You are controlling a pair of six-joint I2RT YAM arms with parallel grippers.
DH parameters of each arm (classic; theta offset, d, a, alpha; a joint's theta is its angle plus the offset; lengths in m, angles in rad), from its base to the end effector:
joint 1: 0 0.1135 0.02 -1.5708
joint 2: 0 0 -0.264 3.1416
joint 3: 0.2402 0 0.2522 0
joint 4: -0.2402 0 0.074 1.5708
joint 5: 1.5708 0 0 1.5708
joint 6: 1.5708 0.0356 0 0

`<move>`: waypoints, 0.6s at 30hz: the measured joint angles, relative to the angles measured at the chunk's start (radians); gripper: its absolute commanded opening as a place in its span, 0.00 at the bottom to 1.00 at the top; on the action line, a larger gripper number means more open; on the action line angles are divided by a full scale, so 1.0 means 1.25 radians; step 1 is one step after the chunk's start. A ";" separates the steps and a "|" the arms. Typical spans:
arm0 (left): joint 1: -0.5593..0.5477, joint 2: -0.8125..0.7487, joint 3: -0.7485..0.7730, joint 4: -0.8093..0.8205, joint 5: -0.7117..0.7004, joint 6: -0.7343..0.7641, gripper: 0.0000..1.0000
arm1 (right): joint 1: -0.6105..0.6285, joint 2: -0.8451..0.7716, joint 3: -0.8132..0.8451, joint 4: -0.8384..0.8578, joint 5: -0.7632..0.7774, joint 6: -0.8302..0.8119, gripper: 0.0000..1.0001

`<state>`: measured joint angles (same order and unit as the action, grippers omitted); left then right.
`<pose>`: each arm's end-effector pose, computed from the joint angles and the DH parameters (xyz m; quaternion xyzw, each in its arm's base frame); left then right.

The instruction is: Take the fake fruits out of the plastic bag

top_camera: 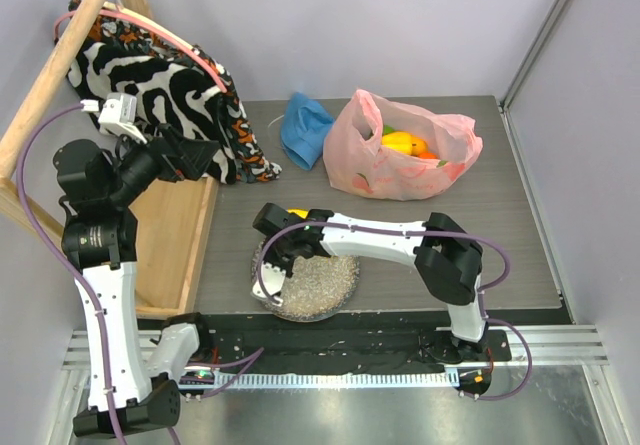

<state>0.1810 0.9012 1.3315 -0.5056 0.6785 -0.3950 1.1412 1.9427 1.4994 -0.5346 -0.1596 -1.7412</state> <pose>0.1567 0.0060 0.4696 0.0206 0.7272 -0.3111 0.6115 0.1714 0.3878 0.2181 -0.9484 0.1001 -0.0132 0.3007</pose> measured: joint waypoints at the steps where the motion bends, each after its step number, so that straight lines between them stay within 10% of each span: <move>1: 0.003 0.000 0.000 0.000 0.002 -0.003 0.95 | -0.001 0.005 0.000 -0.001 0.000 -0.023 0.01; 6: 0.013 0.000 0.000 0.000 0.006 -0.016 0.95 | -0.002 0.031 -0.005 0.000 0.004 -0.102 0.04; 14: 0.021 0.000 -0.002 0.000 0.012 -0.023 0.95 | -0.002 0.038 -0.055 0.022 -0.013 -0.164 0.68; 18: 0.022 0.001 -0.002 0.000 0.012 -0.029 0.94 | -0.002 0.023 -0.114 0.049 -0.040 -0.184 0.71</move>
<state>0.2085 0.9028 1.3296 -0.5053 0.6937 -0.4309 1.1385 1.9717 1.3563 -0.4732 -0.2100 -1.9709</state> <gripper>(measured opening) 0.950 0.691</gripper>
